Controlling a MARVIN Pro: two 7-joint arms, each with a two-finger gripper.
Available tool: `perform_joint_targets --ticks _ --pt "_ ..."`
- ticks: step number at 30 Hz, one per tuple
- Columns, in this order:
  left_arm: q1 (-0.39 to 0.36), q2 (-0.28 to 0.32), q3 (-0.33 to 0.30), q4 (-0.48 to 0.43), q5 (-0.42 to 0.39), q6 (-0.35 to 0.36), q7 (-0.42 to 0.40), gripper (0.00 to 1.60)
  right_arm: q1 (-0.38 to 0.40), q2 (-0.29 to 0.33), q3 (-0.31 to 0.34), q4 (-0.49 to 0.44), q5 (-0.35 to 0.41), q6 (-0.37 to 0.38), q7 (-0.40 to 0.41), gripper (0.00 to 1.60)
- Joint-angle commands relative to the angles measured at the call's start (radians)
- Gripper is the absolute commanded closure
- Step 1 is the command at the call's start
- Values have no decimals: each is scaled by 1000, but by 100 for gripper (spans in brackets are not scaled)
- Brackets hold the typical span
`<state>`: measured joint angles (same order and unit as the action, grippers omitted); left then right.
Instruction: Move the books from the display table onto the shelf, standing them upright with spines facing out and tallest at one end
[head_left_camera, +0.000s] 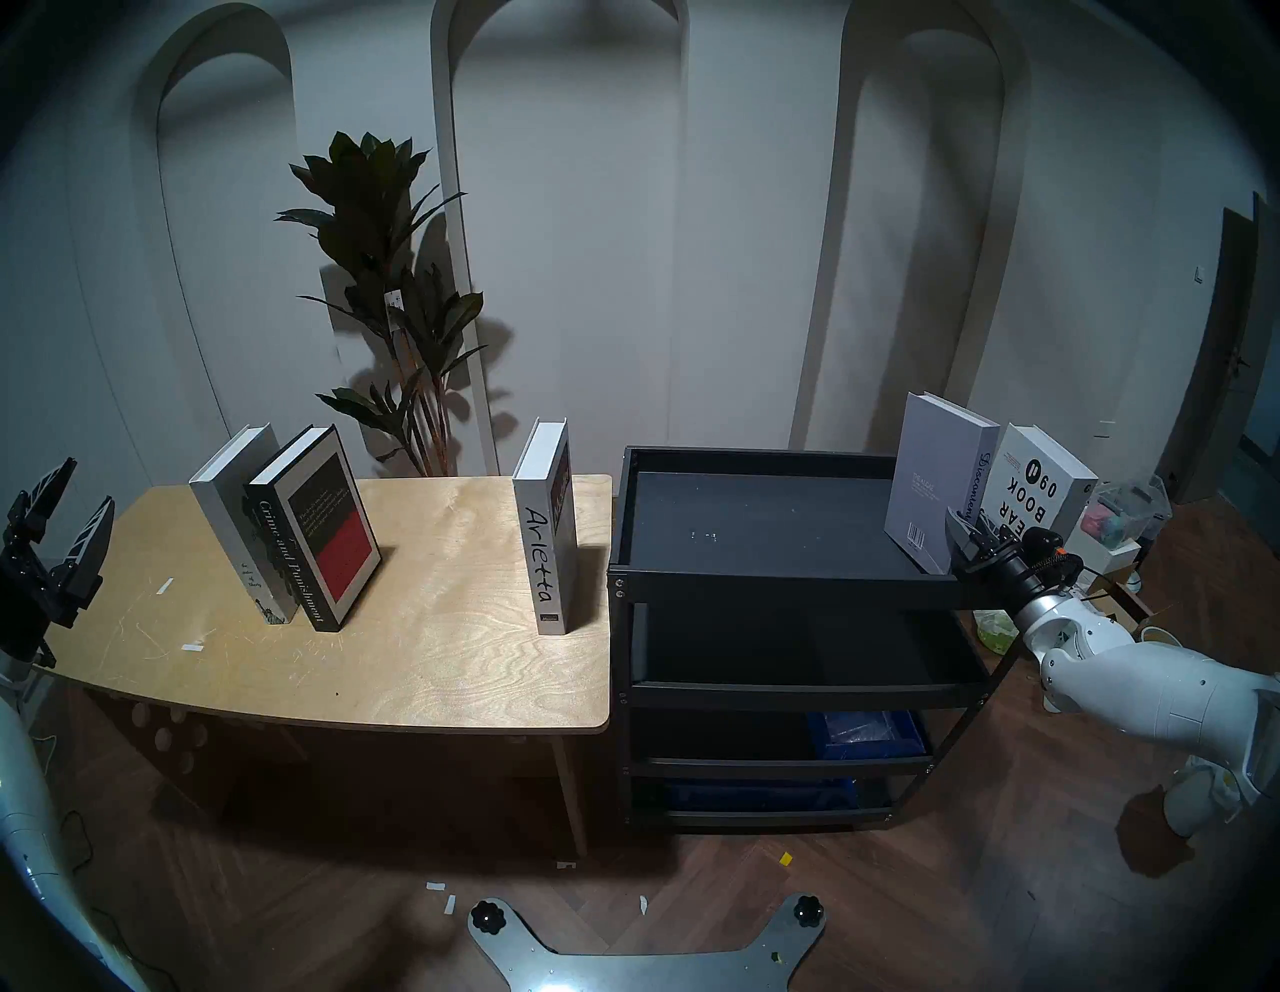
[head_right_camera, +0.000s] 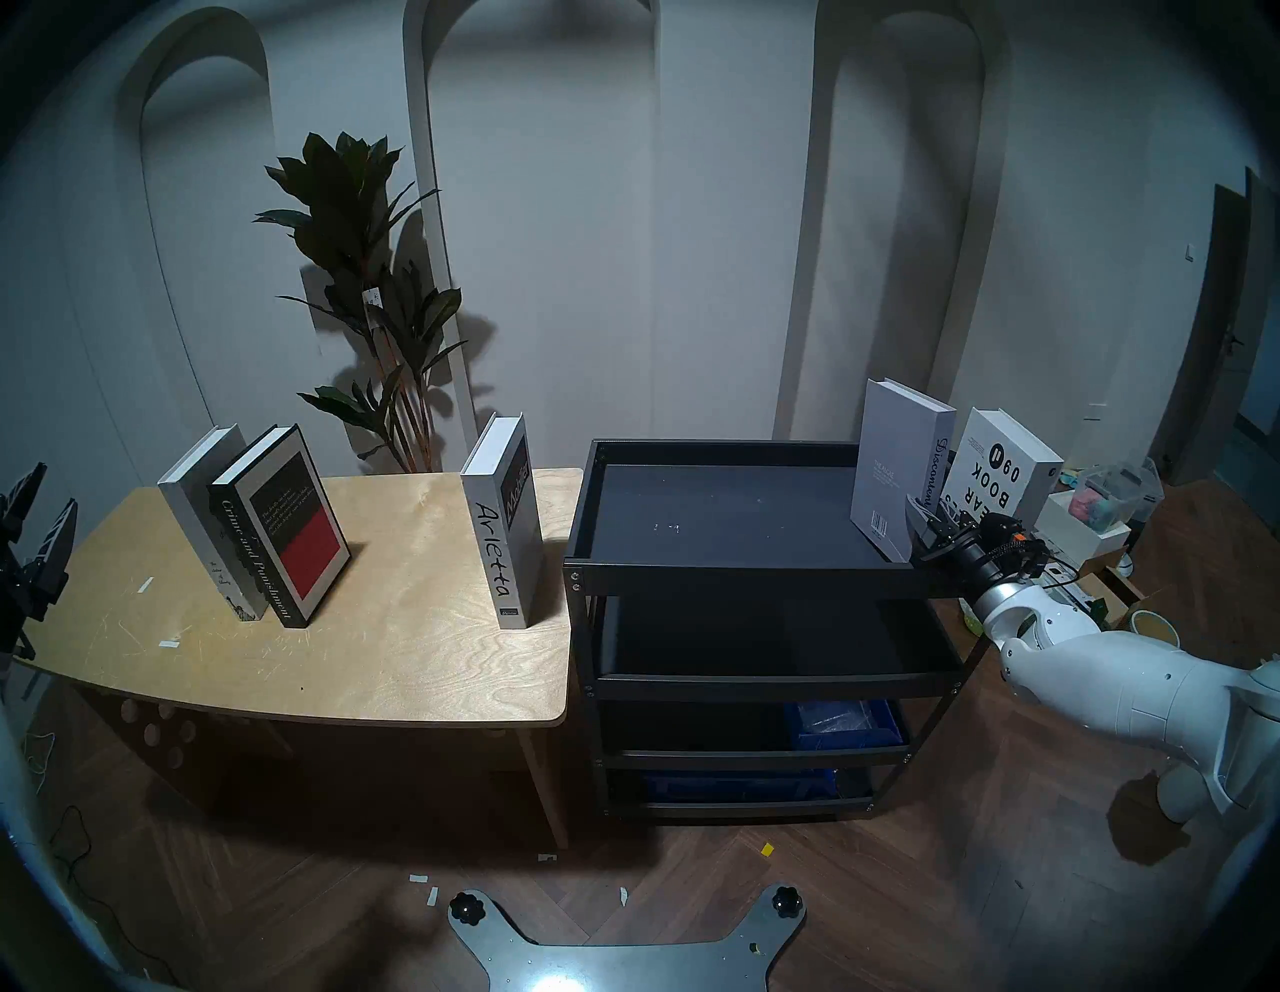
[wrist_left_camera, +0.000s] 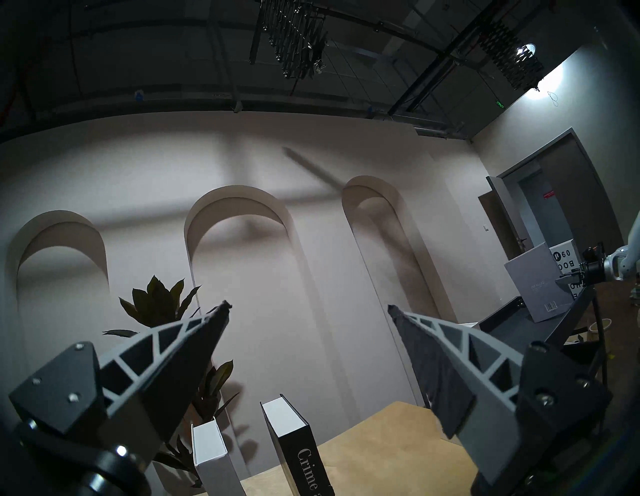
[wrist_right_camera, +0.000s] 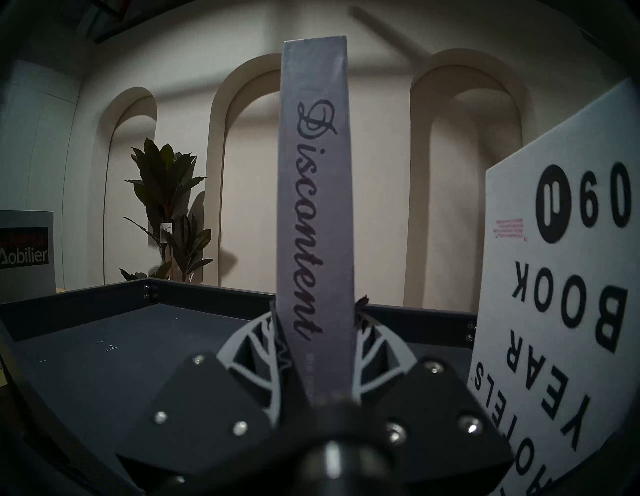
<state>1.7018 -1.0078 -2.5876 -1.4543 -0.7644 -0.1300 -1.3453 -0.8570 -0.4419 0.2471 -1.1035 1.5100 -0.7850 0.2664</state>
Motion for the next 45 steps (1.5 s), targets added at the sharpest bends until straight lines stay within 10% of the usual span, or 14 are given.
perform_joint_targets --ticks 1,8,11,13,45 --pt "-1 1 -11 -29 -9 7 2 0 -23 49 3 -36 14 -28 -24 160" --pt "-3 -5 -15 -37 -6 13 3 0 -21 59 4 -55 5 -32 -48 160" --pt "-2 -6 -17 -39 -4 15 4 0 -20 62 3 -63 -2 -32 -63 85" --pt "-2 -6 -18 -39 -4 15 3 0 -17 65 3 -70 -6 -31 -72 0" --pt "-6 -10 -15 -39 -9 27 -6 0 53 174 81 -237 -52 -79 -162 0"
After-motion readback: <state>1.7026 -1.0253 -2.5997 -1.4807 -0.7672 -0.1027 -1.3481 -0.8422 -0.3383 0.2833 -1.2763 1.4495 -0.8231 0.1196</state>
